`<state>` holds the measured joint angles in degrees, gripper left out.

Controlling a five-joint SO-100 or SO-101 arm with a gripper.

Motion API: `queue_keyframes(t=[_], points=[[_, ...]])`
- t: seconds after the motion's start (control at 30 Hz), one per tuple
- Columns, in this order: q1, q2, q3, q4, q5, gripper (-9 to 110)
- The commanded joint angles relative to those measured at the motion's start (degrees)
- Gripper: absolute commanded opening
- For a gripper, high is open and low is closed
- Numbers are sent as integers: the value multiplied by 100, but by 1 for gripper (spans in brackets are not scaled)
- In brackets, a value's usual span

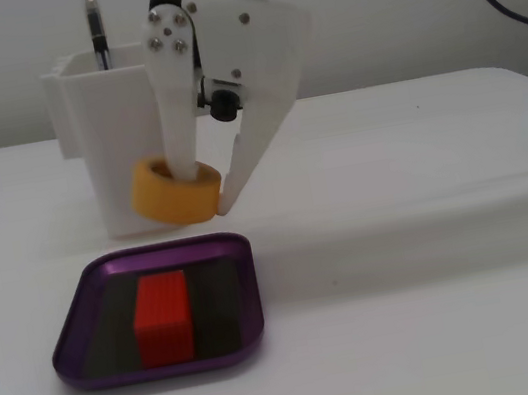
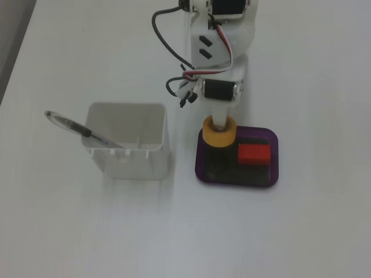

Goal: Grab up the yellow tape and put it in the box.

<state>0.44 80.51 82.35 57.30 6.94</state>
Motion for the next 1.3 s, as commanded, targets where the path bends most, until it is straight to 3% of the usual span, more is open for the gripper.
queue_keyframes(t=[0.0, 0.47, 0.7, 0.9, 1.27], points=[[-18, -44, -211, -70, 18, -1], [-26, -519, -264, -18, -26, 0], [-44, -387, -299, 26, 9, 17], [-35, 325, -738, 519, 9, 19], [-35, 2953, -2065, 2558, -97, 20]])
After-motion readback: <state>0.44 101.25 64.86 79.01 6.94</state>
